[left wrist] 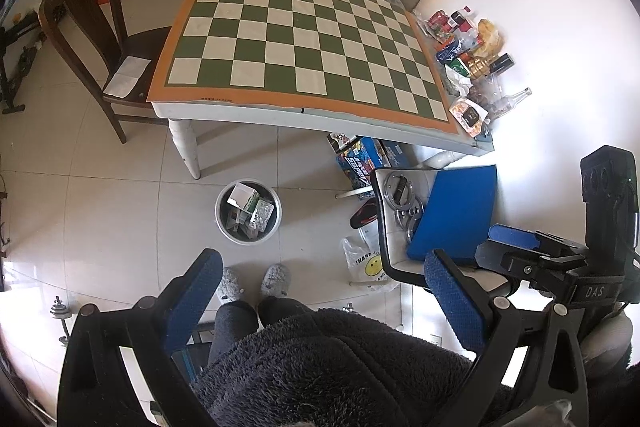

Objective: Collect trash

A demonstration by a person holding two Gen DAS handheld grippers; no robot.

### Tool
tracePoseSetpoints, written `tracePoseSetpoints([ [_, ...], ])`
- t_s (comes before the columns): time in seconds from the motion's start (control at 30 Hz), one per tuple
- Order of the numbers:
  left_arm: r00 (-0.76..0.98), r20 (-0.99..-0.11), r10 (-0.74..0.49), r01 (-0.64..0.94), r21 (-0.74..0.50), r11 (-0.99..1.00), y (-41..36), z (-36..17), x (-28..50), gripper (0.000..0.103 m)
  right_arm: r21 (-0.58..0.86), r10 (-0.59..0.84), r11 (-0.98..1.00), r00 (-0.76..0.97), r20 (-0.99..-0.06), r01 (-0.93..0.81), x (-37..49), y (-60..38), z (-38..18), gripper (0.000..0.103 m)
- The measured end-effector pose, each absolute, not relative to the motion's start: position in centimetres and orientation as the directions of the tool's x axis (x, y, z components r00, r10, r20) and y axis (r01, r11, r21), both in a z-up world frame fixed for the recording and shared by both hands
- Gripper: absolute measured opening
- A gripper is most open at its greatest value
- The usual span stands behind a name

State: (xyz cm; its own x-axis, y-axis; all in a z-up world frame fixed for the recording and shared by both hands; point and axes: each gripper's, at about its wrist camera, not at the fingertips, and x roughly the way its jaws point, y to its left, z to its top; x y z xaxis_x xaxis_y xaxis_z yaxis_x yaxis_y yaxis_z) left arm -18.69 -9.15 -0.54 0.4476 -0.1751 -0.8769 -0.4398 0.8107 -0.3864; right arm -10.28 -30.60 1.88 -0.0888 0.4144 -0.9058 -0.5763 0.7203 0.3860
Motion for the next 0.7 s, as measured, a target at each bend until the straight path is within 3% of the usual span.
tracePoseSetpoints([
  [0.7, 0.45, -0.876, -0.176, -0.443, -0.39, 0.808, -9.29, -0.54, -18.57, 0.103, 0.388, 0.415, 0.734, -0.084, -0.906, -0.558, -9.91, -30.34, 1.77, 0.103],
])
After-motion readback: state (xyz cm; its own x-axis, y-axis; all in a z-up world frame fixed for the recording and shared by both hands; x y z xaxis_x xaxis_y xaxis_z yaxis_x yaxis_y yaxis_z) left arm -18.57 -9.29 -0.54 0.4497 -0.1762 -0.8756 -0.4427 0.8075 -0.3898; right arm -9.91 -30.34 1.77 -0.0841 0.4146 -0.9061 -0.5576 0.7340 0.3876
